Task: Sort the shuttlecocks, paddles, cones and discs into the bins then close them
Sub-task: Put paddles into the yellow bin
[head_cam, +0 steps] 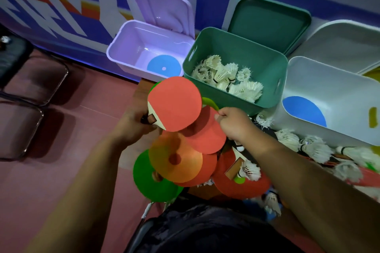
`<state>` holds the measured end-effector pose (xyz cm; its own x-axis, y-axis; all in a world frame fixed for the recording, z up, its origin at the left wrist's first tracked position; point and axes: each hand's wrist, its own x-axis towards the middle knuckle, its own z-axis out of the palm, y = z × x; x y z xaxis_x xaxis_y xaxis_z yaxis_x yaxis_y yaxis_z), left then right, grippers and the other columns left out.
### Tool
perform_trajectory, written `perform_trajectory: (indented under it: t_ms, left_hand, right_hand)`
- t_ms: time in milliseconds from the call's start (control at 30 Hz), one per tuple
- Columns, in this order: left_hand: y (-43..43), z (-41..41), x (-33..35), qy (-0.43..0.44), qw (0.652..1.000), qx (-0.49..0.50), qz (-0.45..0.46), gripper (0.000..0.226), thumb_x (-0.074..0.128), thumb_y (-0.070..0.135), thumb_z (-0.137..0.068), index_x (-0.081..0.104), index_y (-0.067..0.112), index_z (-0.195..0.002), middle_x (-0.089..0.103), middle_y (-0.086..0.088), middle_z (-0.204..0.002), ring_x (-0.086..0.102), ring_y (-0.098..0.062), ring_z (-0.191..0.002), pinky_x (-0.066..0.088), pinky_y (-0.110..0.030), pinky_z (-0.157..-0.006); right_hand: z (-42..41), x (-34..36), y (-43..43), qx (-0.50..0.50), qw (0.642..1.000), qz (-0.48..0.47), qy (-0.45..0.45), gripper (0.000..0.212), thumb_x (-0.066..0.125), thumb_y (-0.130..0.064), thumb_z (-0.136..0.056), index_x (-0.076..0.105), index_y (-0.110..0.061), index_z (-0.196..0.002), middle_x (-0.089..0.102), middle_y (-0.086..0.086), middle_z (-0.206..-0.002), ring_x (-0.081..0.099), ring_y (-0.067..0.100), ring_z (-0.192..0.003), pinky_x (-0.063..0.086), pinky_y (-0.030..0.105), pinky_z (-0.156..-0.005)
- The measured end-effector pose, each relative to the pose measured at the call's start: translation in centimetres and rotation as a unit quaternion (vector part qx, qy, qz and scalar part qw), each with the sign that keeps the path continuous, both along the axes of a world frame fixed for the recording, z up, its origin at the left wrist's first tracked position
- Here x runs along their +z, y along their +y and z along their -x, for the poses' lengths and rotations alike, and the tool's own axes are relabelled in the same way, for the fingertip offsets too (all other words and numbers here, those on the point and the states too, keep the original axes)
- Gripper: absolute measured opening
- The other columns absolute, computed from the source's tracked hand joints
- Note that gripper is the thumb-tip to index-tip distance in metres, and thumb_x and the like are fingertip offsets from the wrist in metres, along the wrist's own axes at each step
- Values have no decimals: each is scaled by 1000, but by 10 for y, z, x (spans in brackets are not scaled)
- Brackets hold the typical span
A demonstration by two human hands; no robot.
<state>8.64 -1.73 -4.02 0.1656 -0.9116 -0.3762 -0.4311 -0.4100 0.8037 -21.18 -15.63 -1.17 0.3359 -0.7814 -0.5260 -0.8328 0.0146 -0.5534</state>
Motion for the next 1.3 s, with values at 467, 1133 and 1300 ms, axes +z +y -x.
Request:
perform_trajectory:
  t_ms: [467,1133,1300]
  left_hand:
    - [11,232,50,73,996,35,-34,42,70,6,-97,62,39,-73,46,2,-78,53,-19,-78,48,-37,-63]
    - [-149,632,114,88,977,-195,-13,19,70,-3,-90,60,-9,-106,49,-10,-83,48,-24,-70,51,-30,-58]
    - [-194,698,125,114,978,-174,-27,15,64,-5,-98,62,8,-90,62,-20,-94,60,-28,-86,51,-38,-68]
  right_hand:
    - [231,55,23,-188,964,89,-165,23,60,-36,-102,78,-21,-100,76,-3,-89,70,21,-84,59,44,-85]
    - [611,63,114,-607,719,186,-284,22,67,-35,-99,78,-17,-93,59,-9,-51,55,14,-50,42,30,-53]
    - [641,55,127,-669,657,160,-309,16,67,-32,-99,78,-20,-96,53,-1,-47,49,23,-46,43,39,-56]
